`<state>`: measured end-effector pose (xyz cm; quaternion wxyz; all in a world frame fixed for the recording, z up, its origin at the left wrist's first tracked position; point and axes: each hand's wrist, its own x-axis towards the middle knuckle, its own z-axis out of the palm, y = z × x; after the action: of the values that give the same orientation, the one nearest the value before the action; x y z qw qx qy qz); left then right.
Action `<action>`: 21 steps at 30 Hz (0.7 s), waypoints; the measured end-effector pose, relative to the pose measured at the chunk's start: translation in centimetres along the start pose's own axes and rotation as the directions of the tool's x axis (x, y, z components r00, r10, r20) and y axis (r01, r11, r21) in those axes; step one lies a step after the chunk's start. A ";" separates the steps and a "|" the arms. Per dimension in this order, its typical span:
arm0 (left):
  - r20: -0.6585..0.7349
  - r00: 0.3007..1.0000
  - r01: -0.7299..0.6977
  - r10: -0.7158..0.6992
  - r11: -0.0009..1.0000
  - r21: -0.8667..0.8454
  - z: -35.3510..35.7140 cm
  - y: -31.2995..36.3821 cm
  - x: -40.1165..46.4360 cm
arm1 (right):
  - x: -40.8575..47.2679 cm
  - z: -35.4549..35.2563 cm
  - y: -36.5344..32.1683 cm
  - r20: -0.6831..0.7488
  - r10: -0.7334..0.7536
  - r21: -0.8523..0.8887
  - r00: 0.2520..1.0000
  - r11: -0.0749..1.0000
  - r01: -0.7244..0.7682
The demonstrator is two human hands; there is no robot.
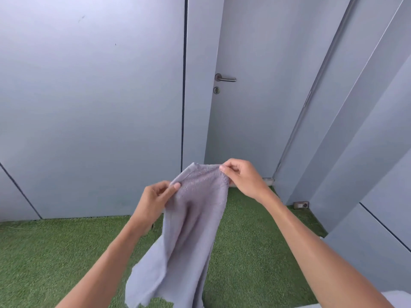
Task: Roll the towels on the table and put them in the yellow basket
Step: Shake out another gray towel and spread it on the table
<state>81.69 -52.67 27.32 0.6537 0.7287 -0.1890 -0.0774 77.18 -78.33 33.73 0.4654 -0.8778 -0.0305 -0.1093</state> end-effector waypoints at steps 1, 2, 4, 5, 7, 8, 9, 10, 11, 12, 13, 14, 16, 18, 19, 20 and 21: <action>-0.004 0.999 -0.035 0.036 0.998 0.056 -0.1 0.7 0.3 | -0.4 -0.2 0.3 0.071 0.037 -0.031 0.997 0.999 -0.035; 0.032 0.995 -0.094 0.090 0.983 0.156 -0.1 1.5 0.7 | -0.7 -0.3 0.5 0.149 0.065 -0.042 0.987 0.997 -0.060; 0.173 0.966 -0.245 0.193 0.897 0.367 0.5 2.8 1.2 | -1.0 0.0 0.1 0.284 0.076 -0.039 0.956 0.997 -0.068; 0.231 0.948 -0.300 0.220 0.858 0.417 1.0 3.2 1.2 | -1.0 0.2 -0.4 0.332 0.066 -0.062 0.941 0.997 -0.048; 0.283 0.924 -0.363 0.256 0.821 0.441 1.6 3.6 1.2 | -0.6 0.8 -1.1 0.405 0.046 -0.105 0.913 0.994 -0.003; 0.284 0.920 -0.377 0.271 0.813 0.444 1.7 3.7 1.2 | -0.4 1.0 -1.3 0.408 0.038 -0.125 0.912 0.992 0.014; 0.272 0.922 -0.375 0.276 0.813 0.445 1.6 3.6 1.3 | -0.4 1.1 -1.4 0.388 0.034 -0.136 0.921 0.991 0.021; 0.252 0.931 -0.355 0.265 0.823 0.444 1.4 3.5 1.4 | -0.4 1.0 -1.5 0.357 0.030 -0.138 0.934 0.990 0.020; 0.234 0.942 -0.323 0.241 0.840 0.435 1.2 3.3 1.4 | -0.4 0.8 -1.4 0.327 0.024 -0.147 0.945 0.989 0.026; 0.229 0.952 -0.286 0.204 0.861 0.420 1.0 3.0 1.2 | -0.4 0.5 -1.2 0.304 0.011 -0.163 0.953 0.986 0.040; 0.239 0.957 -0.249 0.163 0.883 0.397 0.9 2.5 0.9 | -0.5 0.0 -1.0 0.283 -0.001 -0.184 0.959 0.981 0.055; 0.248 0.961 -0.209 0.121 0.906 0.367 0.6 2.0 0.4 | -0.6 -0.6 -0.6 0.253 -0.003 -0.203 0.968 0.977 0.056; 0.233 0.971 -0.125 0.053 0.944 0.307 -0.6 0.8 -0.4 | -0.8 -2.3 0.6 0.143 0.016 -0.219 0.990 0.976 0.016; 0.198 0.980 -0.067 0.008 0.953 0.296 -2.4 0.1 -0.7 | -1.3 -4.1 1.9 0.027 0.049 -0.211 0.998 0.977 -0.042; 0.179 0.984 -0.063 0.005 0.947 0.316 -3.1 0.0 -0.8 | -1.7 -4.7 2.4 0.004 0.067 -0.202 0.998 0.977 -0.065; 0.164 0.986 -0.075 0.019 0.936 0.345 -3.5 0.3 -0.7 | -2.0 -4.8 2.6 0.022 0.083 -0.192 0.996 0.978 -0.077; 0.157 0.987 -0.101 0.045 0.925 0.366 -3.5 0.8 -0.5 | -2.2 -4.5 2.4 0.080 0.092 -0.185 0.992 0.980 -0.076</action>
<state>82.33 -49.33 28.45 0.4902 0.8244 -0.2746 -0.0686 74.63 -83.27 33.70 0.3858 -0.9211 -0.0037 -0.0528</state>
